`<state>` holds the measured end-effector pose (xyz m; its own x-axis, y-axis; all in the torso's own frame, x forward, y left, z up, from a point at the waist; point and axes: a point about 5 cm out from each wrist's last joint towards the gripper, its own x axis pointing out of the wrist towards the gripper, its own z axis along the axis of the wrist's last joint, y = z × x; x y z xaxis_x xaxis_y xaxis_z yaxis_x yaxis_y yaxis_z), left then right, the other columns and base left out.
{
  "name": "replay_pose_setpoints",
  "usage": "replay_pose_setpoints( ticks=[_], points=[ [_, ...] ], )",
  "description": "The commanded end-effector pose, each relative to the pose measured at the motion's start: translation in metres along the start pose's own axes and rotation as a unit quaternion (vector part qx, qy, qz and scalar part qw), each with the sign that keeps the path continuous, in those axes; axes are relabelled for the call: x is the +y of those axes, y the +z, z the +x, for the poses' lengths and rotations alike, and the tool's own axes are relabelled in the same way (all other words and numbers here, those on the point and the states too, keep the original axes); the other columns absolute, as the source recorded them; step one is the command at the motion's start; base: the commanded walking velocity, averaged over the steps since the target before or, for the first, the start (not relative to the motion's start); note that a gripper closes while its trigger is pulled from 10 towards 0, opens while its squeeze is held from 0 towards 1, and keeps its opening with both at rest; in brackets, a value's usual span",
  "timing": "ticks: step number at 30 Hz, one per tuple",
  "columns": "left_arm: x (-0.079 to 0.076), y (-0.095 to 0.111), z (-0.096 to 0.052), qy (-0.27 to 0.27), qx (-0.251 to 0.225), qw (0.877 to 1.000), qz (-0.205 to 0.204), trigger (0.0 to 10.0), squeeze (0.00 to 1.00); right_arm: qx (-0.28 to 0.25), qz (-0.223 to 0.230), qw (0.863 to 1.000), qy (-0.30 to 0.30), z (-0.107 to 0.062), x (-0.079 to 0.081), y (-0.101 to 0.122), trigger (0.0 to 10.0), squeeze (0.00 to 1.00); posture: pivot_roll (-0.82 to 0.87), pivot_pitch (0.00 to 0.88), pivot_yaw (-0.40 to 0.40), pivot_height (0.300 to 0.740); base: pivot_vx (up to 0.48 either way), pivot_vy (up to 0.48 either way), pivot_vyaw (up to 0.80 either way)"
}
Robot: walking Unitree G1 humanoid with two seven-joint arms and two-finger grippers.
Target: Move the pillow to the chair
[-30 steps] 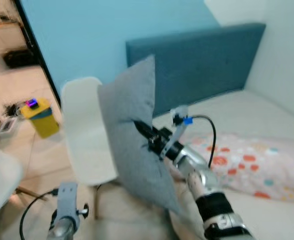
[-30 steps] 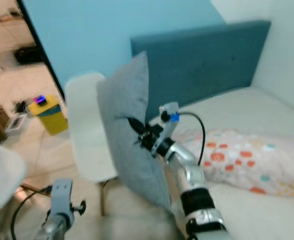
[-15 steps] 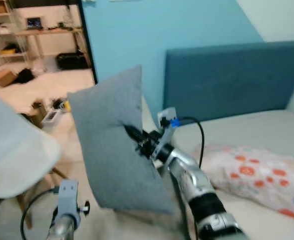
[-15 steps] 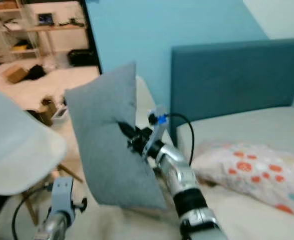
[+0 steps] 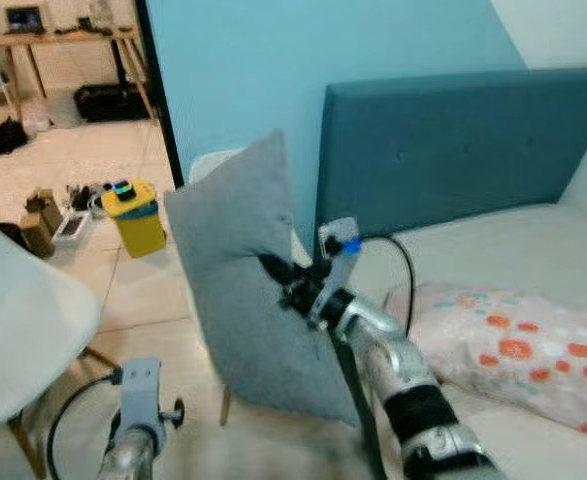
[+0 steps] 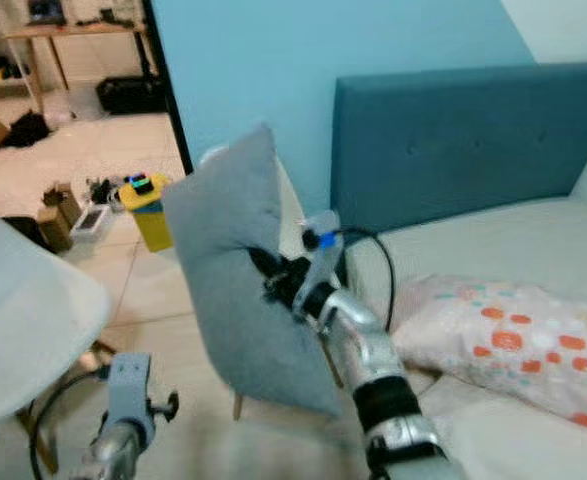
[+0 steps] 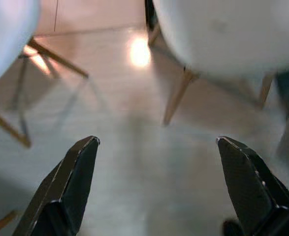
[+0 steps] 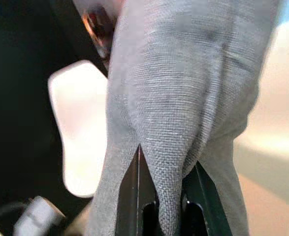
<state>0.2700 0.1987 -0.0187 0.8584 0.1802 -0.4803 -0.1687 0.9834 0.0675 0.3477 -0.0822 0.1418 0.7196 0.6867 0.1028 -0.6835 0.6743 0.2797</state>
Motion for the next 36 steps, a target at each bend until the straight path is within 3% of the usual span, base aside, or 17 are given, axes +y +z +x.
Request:
replay_pose_setpoints(
  ticks=[1,7,14,19,22,32,36],
  points=[
    [0.011,-0.012,-0.004,0.011,0.018,1.0,0.01,10.0,0.0,-0.029,-0.008,0.999,0.033,0.016,0.017,0.013,10.0,0.0,-0.22,0.006,0.004,0.74,0.48,0.0,0.0],
    [0.01,-0.011,-0.004,0.009,0.017,1.0,0.014,10.0,0.0,-0.024,-0.01,0.999,0.021,0.017,0.015,0.012,10.0,0.0,-0.22,0.002,0.005,0.74,0.48,0.0,0.0],
    [0.007,-0.008,-0.003,0.001,0.01,1.0,0.021,10.0,0.0,-0.015,0.007,1.0,-0.004,0.015,0.007,0.01,10.0,0.0,-0.22,0.013,0.008,0.74,0.48,0.0,-0.73],
    [0.005,-0.007,-0.002,0.002,0.008,1.0,0.023,10.0,0.0,-0.009,0.026,1.0,0.003,0.014,0.01,0.005,10.0,0.0,-0.22,0.013,0.008,0.74,0.0,0.0,-0.26],
    [0.004,-0.004,-0.002,0.002,0.002,1.0,0.025,10.0,0.0,0.029,0.038,0.999,0.004,0.016,0.013,-0.005,10.0,0.0,-0.22,0.021,0.008,0.73,0.0,0.0,0.0],
    [0.002,0.013,0.003,-0.003,-0.035,0.999,0.032,10.0,0.0,0.027,0.097,0.993,-0.055,0.012,-0.004,-0.007,10.0,0.0,-0.22,0.027,0.008,0.69,0.0,0.0,0.0],
    [0.002,0.026,0.006,-0.005,-0.06,0.998,0.037,10.0,0.0,0.04,0.089,0.994,-0.049,0.011,-0.003,-0.011,10.0,0.0,-0.22,0.029,0.01,0.675,0.0,0.0,0.0]
  ],
)
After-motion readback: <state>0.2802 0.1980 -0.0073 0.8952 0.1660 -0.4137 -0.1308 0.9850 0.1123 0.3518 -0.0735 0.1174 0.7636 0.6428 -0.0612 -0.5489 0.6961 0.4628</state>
